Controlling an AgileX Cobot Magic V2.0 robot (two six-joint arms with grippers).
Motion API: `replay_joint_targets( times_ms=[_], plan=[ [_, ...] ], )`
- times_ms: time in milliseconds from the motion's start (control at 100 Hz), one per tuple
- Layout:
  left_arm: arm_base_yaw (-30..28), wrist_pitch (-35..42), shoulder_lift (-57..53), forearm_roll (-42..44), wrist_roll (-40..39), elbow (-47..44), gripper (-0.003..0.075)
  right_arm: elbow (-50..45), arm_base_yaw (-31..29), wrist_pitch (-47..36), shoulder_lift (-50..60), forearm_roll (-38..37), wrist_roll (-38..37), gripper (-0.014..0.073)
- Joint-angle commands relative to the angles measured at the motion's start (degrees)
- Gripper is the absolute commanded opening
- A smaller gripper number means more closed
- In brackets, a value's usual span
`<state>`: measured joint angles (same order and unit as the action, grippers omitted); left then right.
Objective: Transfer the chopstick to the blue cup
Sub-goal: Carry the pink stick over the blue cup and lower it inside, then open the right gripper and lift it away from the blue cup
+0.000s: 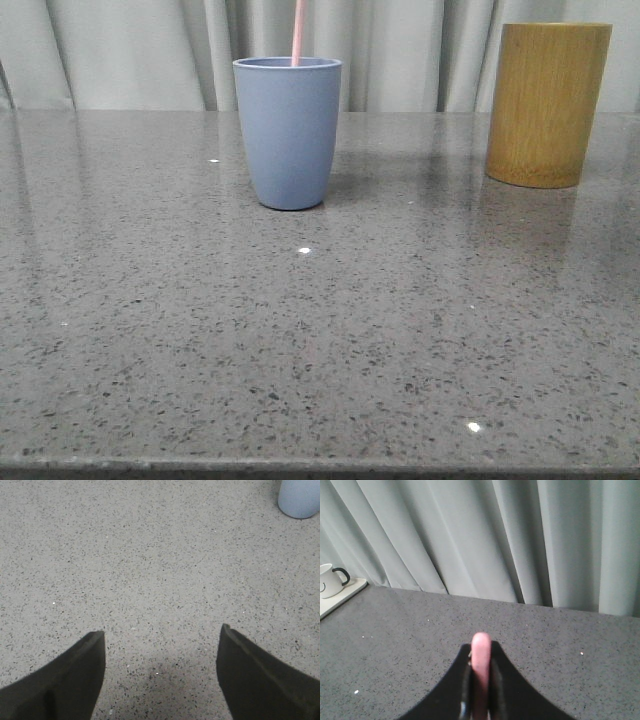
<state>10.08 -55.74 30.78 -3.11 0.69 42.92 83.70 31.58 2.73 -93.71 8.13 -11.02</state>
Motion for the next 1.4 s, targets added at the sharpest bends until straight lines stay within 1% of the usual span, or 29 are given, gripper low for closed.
replay_joint_targets(
  times_ms=[0,40,80,160,170,180,250,350,370,570,700,830,1020,1070,1160,1390],
  plan=[
    [-0.2,3.6,0.2,-0.1,-0.7,1.5,0.0463,2.2,0.0,-3.1,2.5,-0.5,0.5,-0.0019],
    [-0.2,3.6,0.2,-0.1,-0.7,1.5,0.0463,2.2,0.0,-2.7,2.5,-0.5,0.5,0.0014],
    [-0.2,3.6,0.2,-0.1,-0.7,1.5,0.0463,2.2,0.0,-2.2,2.5,-0.5,0.5,0.0064],
    [-0.2,3.6,0.2,-0.1,-0.7,1.5,0.0463,2.2,0.0,-1.5,2.5,-0.5,0.5,0.0176],
    [-0.2,3.6,0.2,-0.1,-0.7,1.5,0.0463,2.2,0.0,-1.4,2.5,-0.5,0.5,0.0208],
    [-0.2,3.6,0.2,-0.1,-0.7,1.5,0.0463,2.2,0.0,-1.4,2.5,-0.5,0.5,0.0208],
    [-0.2,3.6,0.2,-0.1,-0.7,1.5,0.0463,2.2,0.0,-1.1,2.5,-0.5,0.5,0.0318],
    [-0.2,3.6,0.2,-0.1,-0.7,1.5,0.0463,2.2,0.0,-1.2,2.5,-0.5,0.5,0.0420],
    [-0.2,3.6,0.2,-0.1,-0.7,1.5,0.0463,2.2,0.0,-1.2,2.5,-0.5,0.5,0.0429],
    [-0.2,3.6,0.2,-0.1,-0.7,1.5,0.0463,2.2,-1.0,0.1,4.7,-1.0,1.7,0.0437],
    [-0.2,3.6,0.2,-0.1,-0.7,1.5,0.0463,2.2,-3.6,4.0,8.2,-1.1,2.7,0.0437],
    [-0.2,3.6,0.2,-0.1,-0.7,1.5,0.0463,2.2,-7.8,12.9,12.9,-3.8,2.7,0.0437],
    [-0.2,3.6,0.2,-0.1,-0.7,1.5,0.0463,0.8,-11.4,27.1,20.7,-13.8,2.7,0.0437],
    [-0.2,3.6,0.2,-0.1,-0.7,1.5,0.0463,-1.2,-11.8,30.1,23.4,-15.9,2.7,0.0437],
    [-0.2,3.6,0.2,-0.1,-0.7,1.5,0.0463,-5.5,-11.8,32.8,29.2,-19.0,2.7,0.0437],
    [-0.2,3.6,0.2,-0.1,-0.7,1.5,0.0463,-21.3,-11.8,33.5,46.4,-19.3,1.6,0.0437]
  ],
)
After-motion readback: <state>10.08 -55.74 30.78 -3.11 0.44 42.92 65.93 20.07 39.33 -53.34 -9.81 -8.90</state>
